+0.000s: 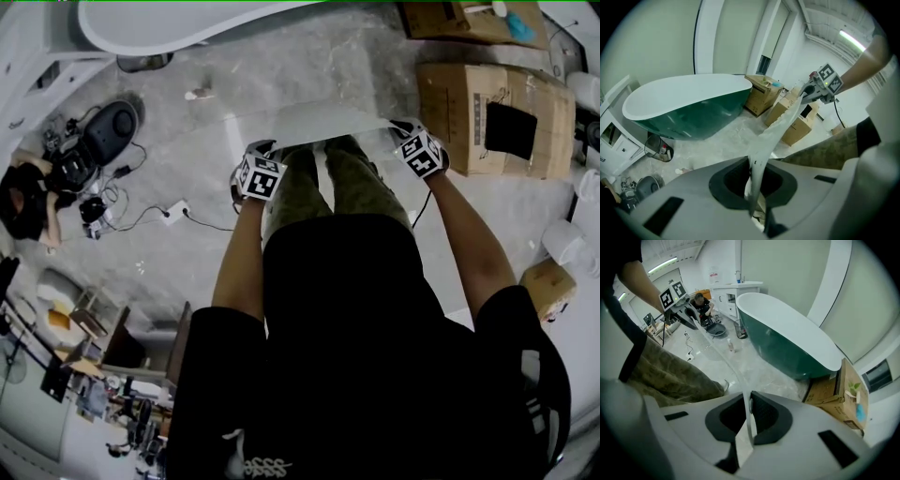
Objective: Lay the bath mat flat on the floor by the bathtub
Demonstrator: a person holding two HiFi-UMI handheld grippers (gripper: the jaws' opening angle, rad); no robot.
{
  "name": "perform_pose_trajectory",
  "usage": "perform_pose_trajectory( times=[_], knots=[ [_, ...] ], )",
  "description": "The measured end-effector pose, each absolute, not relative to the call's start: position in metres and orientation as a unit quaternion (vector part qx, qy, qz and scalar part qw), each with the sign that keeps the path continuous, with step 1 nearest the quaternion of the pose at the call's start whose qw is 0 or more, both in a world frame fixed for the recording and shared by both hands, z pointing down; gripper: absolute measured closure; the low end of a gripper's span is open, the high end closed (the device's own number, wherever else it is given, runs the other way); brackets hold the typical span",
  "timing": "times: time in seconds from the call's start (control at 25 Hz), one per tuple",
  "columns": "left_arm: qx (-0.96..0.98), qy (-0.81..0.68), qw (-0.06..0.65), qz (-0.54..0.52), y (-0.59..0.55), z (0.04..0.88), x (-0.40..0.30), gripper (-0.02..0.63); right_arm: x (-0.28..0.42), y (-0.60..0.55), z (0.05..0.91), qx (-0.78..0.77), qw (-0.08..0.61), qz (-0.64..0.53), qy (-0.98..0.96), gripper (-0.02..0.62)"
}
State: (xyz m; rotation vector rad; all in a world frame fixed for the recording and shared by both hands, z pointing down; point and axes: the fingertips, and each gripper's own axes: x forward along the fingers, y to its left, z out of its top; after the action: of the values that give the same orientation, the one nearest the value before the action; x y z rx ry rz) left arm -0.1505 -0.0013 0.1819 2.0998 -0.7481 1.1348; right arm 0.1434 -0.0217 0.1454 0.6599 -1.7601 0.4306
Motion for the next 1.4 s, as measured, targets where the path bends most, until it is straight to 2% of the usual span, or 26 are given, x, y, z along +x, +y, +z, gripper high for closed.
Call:
perform_pose_trajectory(
  times=[0.16,0.36,0.52,0.72,0.96,1.16,1.4],
  knots=[
    [0.803,-0.262,0.301,0.442,-0.01,0.21,-0.148,0.577,0.145,-0.029,0.169,0.288,0.57,0.171,-0.75,0.566],
    [0.789,-0.276,0.324,0.443,-0.015,0.242,-0.134,0.577,0.158,-0.039,0.211,0.265,0.579,0.133,-0.759,0.566],
    [0.776,-0.288,0.316,0.464,-0.019,0.297,-0.127,0.577,0.167,-0.049,0.278,0.261,0.563,0.148,-0.77,0.566],
    [0.744,-0.363,0.36,0.431,-0.04,0.386,-0.103,0.577,0.192,-0.063,0.381,0.257,0.542,0.147,-0.787,0.566],
    [0.741,-0.37,0.35,0.437,-0.026,0.494,-0.092,0.577,0.203,-0.058,0.486,0.279,0.523,0.154,-0.79,0.566],
    [0.744,-0.351,0.334,0.46,-0.012,0.566,-0.088,0.577,0.206,-0.047,0.554,0.268,0.519,0.151,-0.797,0.566],
    [0.743,-0.354,0.329,0.463,-0.016,0.614,-0.079,0.577,0.215,-0.046,0.609,0.26,0.523,0.157,-0.797,0.566]
  ],
)
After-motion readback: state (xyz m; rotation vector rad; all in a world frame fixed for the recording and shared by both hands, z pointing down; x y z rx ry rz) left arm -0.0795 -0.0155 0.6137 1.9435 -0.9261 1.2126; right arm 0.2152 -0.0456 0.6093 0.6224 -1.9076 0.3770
